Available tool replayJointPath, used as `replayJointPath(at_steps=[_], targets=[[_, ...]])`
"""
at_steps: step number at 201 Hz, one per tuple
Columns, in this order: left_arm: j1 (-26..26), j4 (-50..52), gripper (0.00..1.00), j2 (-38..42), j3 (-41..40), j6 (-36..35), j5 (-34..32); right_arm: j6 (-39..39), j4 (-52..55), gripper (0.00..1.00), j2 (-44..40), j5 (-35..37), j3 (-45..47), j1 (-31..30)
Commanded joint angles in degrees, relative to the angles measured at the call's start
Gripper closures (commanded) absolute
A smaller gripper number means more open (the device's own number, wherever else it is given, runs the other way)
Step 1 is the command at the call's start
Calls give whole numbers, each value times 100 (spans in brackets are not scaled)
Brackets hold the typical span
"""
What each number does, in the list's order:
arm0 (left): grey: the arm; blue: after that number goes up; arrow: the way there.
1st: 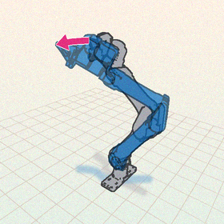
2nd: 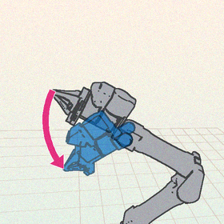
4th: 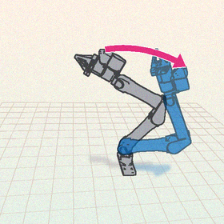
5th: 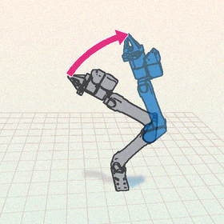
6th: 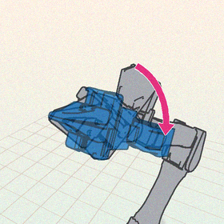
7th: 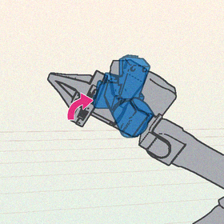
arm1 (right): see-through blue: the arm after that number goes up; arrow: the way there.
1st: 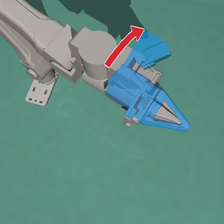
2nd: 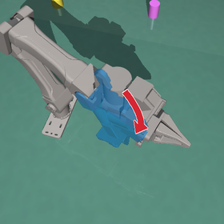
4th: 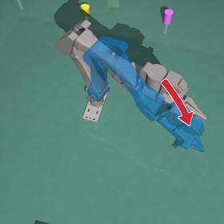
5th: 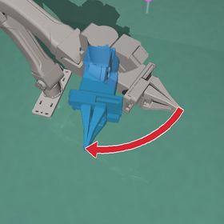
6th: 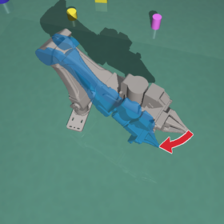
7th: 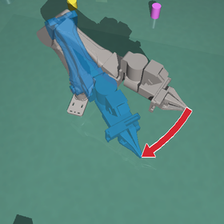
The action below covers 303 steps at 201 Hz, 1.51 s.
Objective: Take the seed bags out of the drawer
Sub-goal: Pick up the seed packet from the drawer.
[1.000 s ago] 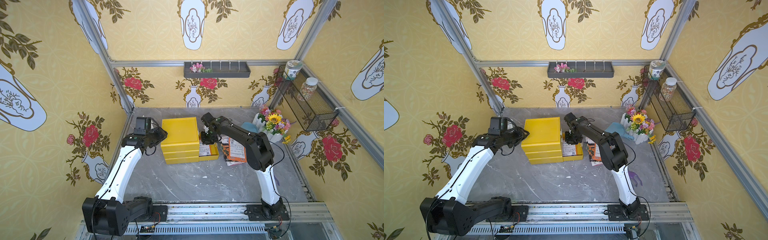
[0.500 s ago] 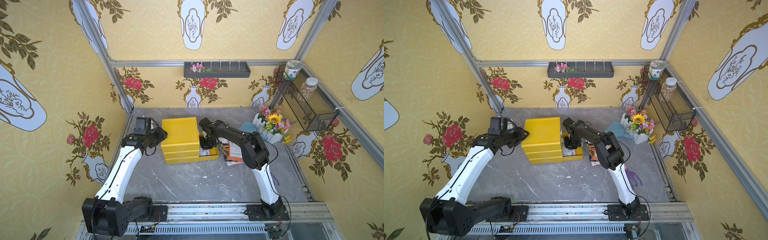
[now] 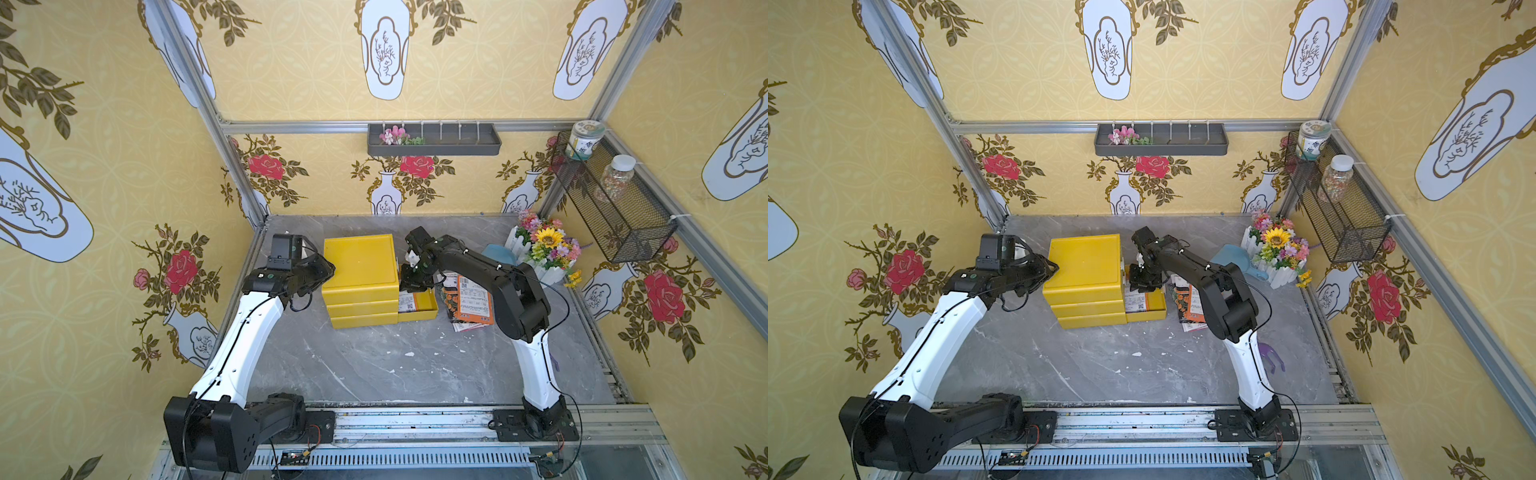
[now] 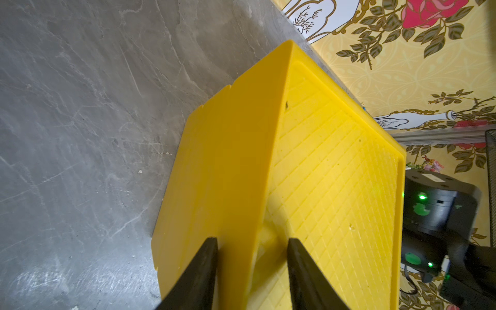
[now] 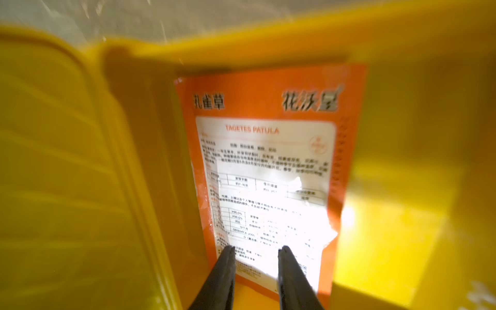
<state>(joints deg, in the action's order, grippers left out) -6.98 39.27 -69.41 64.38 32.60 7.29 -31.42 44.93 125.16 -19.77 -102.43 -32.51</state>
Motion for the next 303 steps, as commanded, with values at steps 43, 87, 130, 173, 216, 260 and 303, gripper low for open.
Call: replayJointPath(at_steps=[43,87,130,173,216,260,303], targets=[[-4,301,53,-2,-65,-45,167,339,820,49,224,966,-284,-53],[-5,275,53,5,-91,-33,170,348,798,44,464,967,-383,-71],[-5,292,53,-11,-62,-43,159,272,684,43,621,836,-423,-70],[-7,310,53,-21,-60,-41,154,112,460,47,715,532,-358,-73],[-5,310,53,-35,-57,-43,132,-171,105,63,737,130,-186,-59],[-5,327,53,-29,-41,-51,117,-262,25,83,677,79,-145,-21],[-5,319,53,-28,-24,-33,106,-281,-5,96,419,61,-50,85]])
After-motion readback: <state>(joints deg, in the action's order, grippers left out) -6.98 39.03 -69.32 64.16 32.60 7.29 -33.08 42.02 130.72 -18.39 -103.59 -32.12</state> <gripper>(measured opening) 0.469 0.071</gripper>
